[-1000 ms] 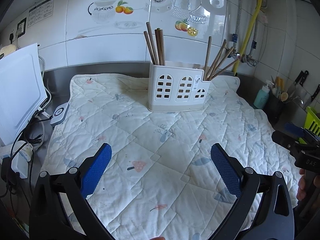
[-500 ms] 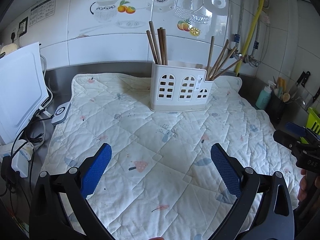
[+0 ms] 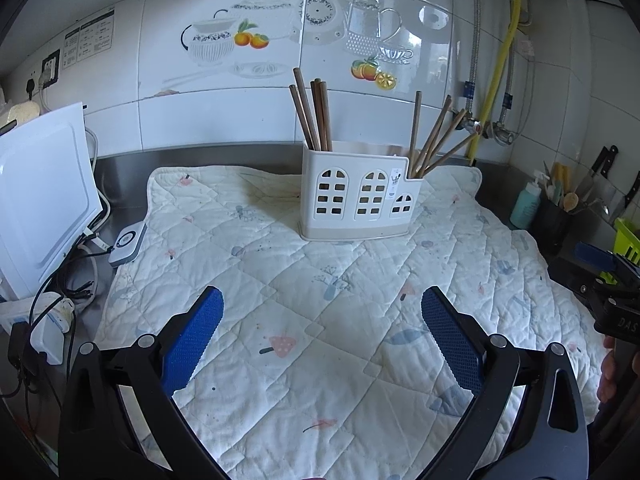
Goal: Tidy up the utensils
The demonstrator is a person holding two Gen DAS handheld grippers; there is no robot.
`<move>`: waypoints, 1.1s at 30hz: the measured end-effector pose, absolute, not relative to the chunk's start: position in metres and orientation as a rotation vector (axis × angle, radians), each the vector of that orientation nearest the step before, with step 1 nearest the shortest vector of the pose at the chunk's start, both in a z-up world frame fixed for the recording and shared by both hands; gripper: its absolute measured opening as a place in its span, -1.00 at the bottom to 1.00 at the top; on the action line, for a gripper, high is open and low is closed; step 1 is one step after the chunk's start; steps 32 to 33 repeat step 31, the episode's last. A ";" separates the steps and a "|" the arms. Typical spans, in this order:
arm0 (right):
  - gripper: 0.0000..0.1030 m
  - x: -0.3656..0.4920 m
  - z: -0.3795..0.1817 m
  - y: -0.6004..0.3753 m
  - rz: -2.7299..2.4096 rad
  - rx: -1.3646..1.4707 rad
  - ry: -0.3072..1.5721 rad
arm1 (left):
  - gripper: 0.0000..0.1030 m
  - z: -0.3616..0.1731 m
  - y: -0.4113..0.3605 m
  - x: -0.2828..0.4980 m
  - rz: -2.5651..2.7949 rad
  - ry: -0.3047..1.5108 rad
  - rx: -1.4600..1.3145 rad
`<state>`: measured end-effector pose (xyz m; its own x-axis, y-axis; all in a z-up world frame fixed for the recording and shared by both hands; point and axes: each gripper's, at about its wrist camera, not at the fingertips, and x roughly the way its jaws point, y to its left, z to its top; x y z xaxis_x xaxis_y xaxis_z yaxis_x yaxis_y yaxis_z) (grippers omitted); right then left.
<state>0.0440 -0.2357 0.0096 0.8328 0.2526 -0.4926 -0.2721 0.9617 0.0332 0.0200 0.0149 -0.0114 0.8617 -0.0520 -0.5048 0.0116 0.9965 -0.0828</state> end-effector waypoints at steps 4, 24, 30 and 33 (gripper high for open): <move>0.81 0.043 0.011 -0.235 0.278 -0.042 0.508 | 0.90 -0.011 0.012 0.020 -0.035 0.527 -0.067; 0.81 0.042 0.011 -0.234 0.284 -0.046 0.501 | 0.90 -0.011 0.007 0.018 -0.046 0.512 -0.043; 0.81 0.042 0.012 -0.233 0.284 -0.045 0.501 | 0.90 -0.010 0.007 0.019 -0.044 0.508 -0.038; 0.81 0.042 0.012 -0.233 0.283 -0.046 0.499 | 0.90 -0.010 0.007 0.019 -0.045 0.508 -0.040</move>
